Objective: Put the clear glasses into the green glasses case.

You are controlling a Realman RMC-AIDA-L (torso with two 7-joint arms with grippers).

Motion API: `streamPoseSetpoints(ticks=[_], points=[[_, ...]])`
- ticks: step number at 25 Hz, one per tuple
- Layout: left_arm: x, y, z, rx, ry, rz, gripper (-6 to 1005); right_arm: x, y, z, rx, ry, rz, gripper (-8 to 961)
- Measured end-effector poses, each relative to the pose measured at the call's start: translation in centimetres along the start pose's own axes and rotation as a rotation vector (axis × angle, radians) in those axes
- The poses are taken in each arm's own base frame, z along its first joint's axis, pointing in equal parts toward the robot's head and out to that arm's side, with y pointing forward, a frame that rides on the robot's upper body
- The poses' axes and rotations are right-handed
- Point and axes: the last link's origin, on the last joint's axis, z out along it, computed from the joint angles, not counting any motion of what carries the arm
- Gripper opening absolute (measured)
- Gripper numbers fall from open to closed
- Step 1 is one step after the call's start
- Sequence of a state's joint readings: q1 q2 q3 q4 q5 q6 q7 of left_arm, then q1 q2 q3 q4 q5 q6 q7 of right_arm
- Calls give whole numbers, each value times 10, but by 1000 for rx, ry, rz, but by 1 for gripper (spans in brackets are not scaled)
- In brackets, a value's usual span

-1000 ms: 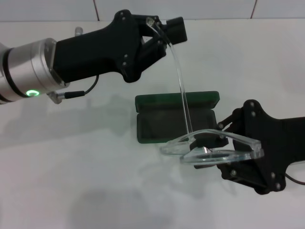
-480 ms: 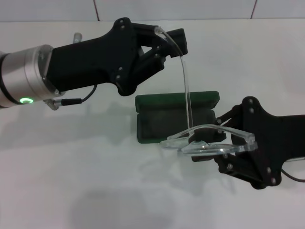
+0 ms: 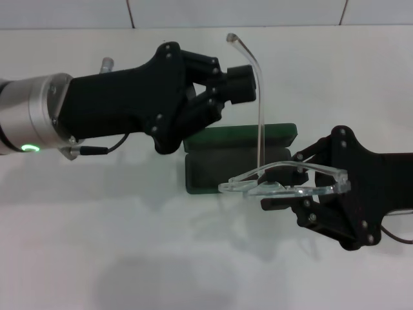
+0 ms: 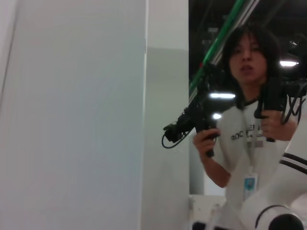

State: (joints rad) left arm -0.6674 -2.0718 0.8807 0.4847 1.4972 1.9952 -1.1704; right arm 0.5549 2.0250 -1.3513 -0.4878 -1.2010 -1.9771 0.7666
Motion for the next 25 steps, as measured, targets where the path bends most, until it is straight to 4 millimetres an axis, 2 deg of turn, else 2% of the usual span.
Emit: streamPoseSetpoints(ticks=[5,14,25], points=[[-1,1,-4,28,7,6,68,0,0,0,-3,-2,0,110],[-7,-11,-10,161,6,13,68,0,4,1,-14,-10,7,110],[-3,-5,8,72,67,2,68,1,6,-1,-6,-11,18,111]])
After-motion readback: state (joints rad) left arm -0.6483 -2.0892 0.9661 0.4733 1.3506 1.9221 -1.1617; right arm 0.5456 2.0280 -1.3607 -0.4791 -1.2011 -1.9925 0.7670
